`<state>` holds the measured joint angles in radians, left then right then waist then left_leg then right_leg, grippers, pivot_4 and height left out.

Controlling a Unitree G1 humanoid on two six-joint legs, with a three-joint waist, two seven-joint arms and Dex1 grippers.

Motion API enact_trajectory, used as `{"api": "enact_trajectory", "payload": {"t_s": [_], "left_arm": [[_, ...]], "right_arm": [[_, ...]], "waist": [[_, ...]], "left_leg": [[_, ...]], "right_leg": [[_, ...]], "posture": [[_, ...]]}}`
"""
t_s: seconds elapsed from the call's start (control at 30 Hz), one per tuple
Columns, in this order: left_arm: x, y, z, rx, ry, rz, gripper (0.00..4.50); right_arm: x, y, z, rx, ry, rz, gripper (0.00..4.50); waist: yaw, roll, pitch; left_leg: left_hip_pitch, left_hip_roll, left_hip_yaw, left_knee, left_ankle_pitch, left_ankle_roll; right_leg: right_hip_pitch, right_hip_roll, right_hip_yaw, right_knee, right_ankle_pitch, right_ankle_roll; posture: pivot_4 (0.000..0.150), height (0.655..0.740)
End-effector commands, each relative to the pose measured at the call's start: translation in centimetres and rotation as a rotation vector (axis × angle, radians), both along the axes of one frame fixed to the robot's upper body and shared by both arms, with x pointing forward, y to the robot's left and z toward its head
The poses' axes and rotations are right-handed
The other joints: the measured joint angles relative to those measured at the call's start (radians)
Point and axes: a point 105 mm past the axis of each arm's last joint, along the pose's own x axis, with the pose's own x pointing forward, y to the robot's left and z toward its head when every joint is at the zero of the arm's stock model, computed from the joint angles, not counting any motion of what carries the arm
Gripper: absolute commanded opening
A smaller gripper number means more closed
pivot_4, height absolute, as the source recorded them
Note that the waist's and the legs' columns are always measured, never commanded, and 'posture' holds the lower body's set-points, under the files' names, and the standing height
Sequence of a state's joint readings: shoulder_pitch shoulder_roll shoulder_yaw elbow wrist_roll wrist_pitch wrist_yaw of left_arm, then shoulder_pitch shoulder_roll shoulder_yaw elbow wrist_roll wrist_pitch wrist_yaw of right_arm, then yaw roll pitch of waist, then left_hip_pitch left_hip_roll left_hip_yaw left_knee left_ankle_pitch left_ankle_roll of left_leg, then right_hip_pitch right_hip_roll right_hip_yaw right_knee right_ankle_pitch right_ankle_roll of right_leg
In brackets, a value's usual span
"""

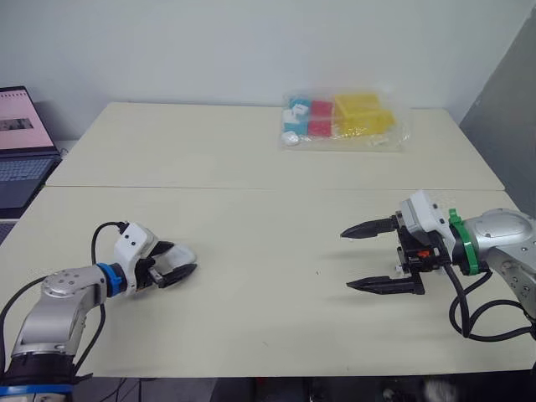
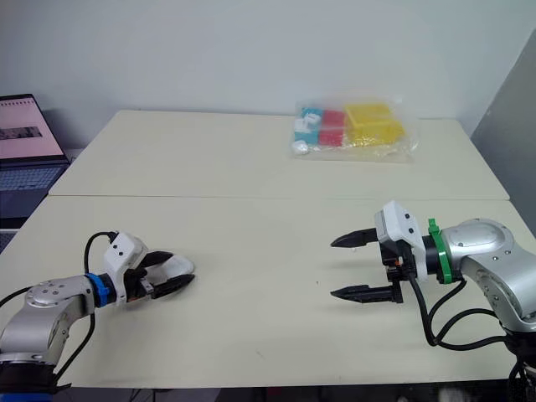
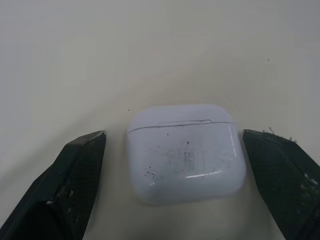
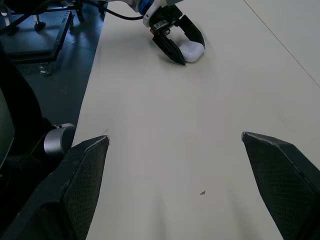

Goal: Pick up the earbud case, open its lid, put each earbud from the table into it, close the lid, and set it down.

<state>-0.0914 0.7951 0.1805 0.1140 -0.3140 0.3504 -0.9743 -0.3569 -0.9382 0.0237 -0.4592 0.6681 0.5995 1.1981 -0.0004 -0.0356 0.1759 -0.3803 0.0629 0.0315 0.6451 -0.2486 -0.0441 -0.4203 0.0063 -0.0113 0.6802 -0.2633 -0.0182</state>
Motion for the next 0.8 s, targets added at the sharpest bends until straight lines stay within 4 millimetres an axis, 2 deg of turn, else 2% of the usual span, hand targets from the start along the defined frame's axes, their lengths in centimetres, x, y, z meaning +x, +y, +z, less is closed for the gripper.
{"api": "enact_trajectory", "payload": {"t_s": [0.03, 0.13, 0.37, 0.43, 0.53, 0.63, 0.73, 0.8], "left_arm": [[-0.9, -0.5, -1.6, 0.004, 0.088, -0.044, 3.65], [-1.4, -0.6, -1.8, 0.002, 0.105, -0.079, 2.85], [-2.3, -2.2, -1.6, 0.012, 0.101, -0.203, 2.82], [-2.3, -3.9, -0.8, 0.007, 0.06, -0.272, 2.82], [-1.6, -9.6, 2.0, -0.11, -0.069, -0.418, 2.82], [-1.9, -14.1, 3.7, -0.151, -0.173, -0.569, 2.82], [-1.8, -15.8, 4.7, -0.139, -0.261, -0.625, 2.82], [-1.5, -17.2, 5.3, -0.085, -0.386, -0.697, 2.82]], "right_arm": [[-0.4, 0.1, 0.4, 0.0, -0.047, 0.022, 4.5], [-0.5, -0.1, 0.2, 0.001, -0.048, 0.016, 4.5], [-0.5, -0.7, 0.0, 0.007, -0.055, -0.026, 4.5], [-0.4, -0.8, 0.1, 0.02, -0.053, -0.052, 4.5], [-0.1, -1.0, 0.7, 0.069, -0.001, -0.134, 4.5], [-0.3, -0.6, 0.8, 0.12, 0.061, -0.181, 4.5], [-0.3, -0.2, 0.6, 0.122, 0.078, -0.217, 4.5], [0.2, 0.2, -0.2, 0.103, 0.157, -0.296, 4.5]], "waist": [[-0.001, 0.0, 0.0], [-0.001, 0.0, 0.0], [-0.002, 0.001, 0.0], [0.0, 0.001, 0.0], [0.007, 0.001, 0.0], [0.01, -0.004, 0.0], [0.001, -0.004, 0.0], [-0.006, -0.004, 0.0]], "left_leg": [[0.0, 0.0, 0.0, 0.0, 0.0, 0.0], [0.0, 0.0, 0.0, 0.0, 0.0, 0.0], [0.0, 0.0, 0.001, 0.0, 0.0, 0.0], [0.0, 0.0, 0.001, 0.0, 0.0, 0.0], [-0.001, 0.0, 0.0, 0.0, 0.0, 0.0], [-0.003, -0.001, 0.0, 0.002, 0.0, 0.0], [-0.003, -0.001, 0.0, 0.001, 0.0, 0.0], [-0.002, 0.0, 0.001, 0.0, 0.0, 0.0]], "right_leg": [[0.0, 0.0, 0.0, 0.0, 0.0, 0.0], [0.0, 0.0, 0.0, 0.0, 0.0, 0.0], [0.0, 0.0, 0.001, -0.001, 0.0, 0.0], [0.0, 0.0, 0.001, -0.001, 0.0, 0.0], [0.0, -0.001, 0.0, -0.001, 0.0, 0.001], [0.0, 0.0, 0.0, -0.001, 0.002, 0.003], [0.0, 0.001, 0.002, -0.001, 0.002, 0.003], [0.0, 0.002, 0.003, -0.001, 0.002, 0.003]], "posture": [[0.15, 0.74], [0.15, 0.74], [0.15, 0.74], [0.15, 0.74], [0.15, 0.74], [0.15, 0.74], [0.15, 0.74], [0.15, 0.74]]}}
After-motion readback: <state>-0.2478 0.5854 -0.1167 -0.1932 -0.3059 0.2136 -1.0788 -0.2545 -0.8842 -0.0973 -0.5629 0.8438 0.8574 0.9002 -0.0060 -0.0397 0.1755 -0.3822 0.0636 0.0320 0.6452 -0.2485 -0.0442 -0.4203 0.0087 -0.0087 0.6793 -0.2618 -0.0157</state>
